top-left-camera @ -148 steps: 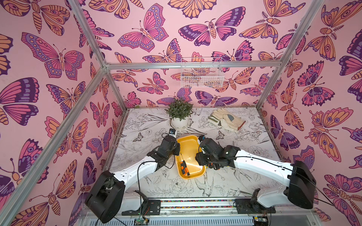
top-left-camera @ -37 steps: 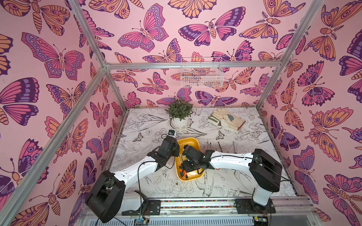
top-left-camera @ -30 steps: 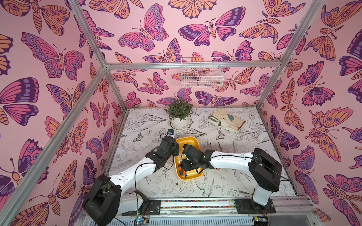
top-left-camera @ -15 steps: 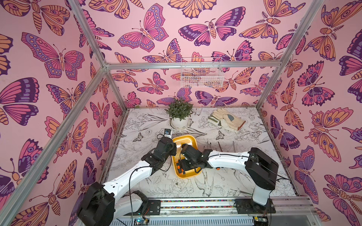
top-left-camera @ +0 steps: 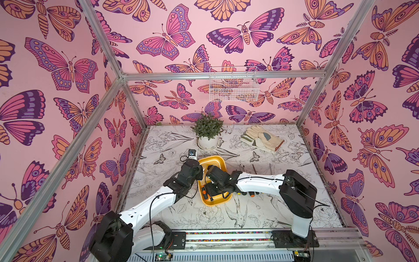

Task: Take out the screwdriver from the storage box
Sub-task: Pick up the screwdriver from the storage box.

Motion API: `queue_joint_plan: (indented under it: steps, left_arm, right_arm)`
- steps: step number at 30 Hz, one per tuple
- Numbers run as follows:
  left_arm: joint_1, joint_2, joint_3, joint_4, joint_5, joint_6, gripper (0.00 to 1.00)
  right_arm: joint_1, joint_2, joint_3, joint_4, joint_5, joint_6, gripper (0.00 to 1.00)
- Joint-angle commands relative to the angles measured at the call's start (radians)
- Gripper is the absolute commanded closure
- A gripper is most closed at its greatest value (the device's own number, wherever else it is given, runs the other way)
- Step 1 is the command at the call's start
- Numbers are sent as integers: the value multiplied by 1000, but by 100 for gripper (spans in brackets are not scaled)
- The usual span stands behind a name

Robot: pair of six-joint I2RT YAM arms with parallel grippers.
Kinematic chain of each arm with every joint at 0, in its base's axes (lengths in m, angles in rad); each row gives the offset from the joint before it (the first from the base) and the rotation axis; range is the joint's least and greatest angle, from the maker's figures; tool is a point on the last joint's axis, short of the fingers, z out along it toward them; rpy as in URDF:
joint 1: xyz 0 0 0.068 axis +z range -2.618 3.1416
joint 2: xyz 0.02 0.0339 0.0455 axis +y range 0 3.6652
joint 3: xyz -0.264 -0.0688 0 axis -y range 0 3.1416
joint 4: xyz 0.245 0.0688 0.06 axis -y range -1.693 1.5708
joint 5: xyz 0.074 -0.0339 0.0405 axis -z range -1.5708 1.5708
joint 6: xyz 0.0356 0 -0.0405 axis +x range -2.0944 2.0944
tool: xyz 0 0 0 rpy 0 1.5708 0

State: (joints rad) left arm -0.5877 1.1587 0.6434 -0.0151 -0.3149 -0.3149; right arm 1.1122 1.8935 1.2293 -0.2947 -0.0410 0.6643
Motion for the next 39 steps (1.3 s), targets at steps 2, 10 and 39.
queue_joint_plan:
  steps: [2,10,39]
  left_arm:
    - [-11,-11,-15,20,74,-41,100]
    - [-9,-21,-18,23,73,-46,100]
    - [61,-41,-45,46,151,-83,100]
  right_arm:
    - [-23,63,6,-30,116,-20,59]
    - [-37,90,42,-58,148,-38,61]
    - [-78,102,-7,10,183,11,75]
